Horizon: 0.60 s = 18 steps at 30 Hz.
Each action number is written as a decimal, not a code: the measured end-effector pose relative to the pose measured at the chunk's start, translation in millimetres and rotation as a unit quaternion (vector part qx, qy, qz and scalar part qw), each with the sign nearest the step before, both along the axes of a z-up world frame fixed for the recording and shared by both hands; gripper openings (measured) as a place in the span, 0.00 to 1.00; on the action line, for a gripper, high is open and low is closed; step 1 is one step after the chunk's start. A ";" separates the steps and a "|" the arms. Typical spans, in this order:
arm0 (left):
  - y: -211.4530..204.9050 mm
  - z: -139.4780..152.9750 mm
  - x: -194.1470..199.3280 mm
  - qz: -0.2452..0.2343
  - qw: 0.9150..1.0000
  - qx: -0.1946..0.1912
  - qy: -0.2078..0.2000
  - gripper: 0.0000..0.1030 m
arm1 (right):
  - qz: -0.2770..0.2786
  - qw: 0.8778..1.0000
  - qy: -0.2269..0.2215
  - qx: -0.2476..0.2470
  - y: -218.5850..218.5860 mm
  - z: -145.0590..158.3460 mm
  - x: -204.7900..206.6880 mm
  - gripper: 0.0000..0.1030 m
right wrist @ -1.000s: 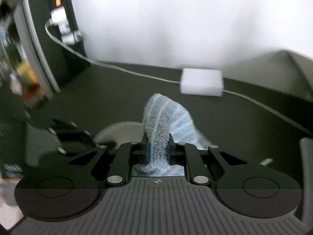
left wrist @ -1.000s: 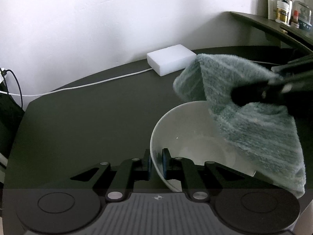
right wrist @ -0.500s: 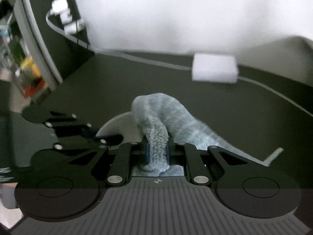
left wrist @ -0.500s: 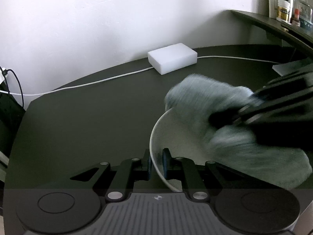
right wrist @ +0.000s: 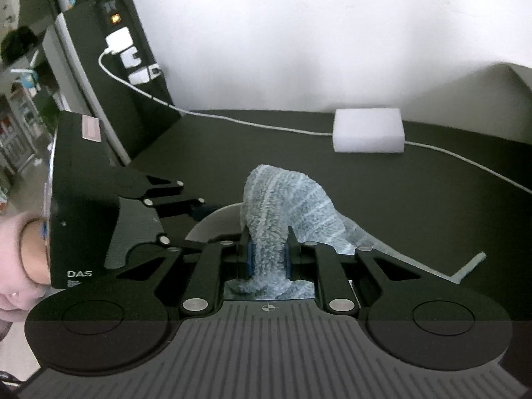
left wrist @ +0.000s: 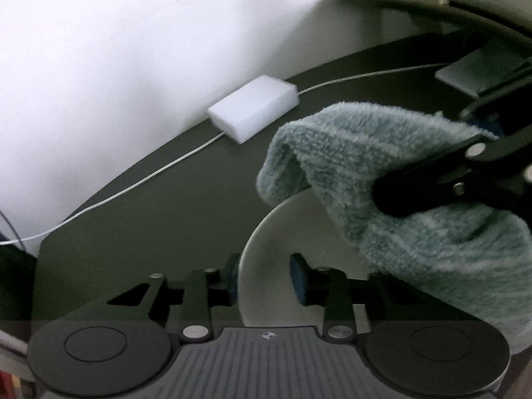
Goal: Clean bowl
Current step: 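Rub the towel around the bowl's inner wall with the right gripper while the left holds the rim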
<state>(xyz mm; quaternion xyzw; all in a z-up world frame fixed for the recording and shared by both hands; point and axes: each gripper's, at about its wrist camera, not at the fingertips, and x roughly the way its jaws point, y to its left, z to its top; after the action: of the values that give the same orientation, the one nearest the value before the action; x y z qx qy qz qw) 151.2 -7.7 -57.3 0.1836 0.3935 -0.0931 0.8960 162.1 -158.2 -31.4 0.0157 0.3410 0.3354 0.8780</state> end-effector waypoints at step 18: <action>7.5 1.5 -20.2 0.070 0.997 -0.041 0.005 0.15 | -0.003 0.993 -0.004 -0.122 43.5 -24.7 12.9 0.14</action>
<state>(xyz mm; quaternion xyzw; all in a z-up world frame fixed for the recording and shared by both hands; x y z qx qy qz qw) 131.1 -0.2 -55.8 0.1182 0.4054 -0.0469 0.9052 175.1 -114.7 -56.0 -0.0920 0.3755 0.2892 0.8757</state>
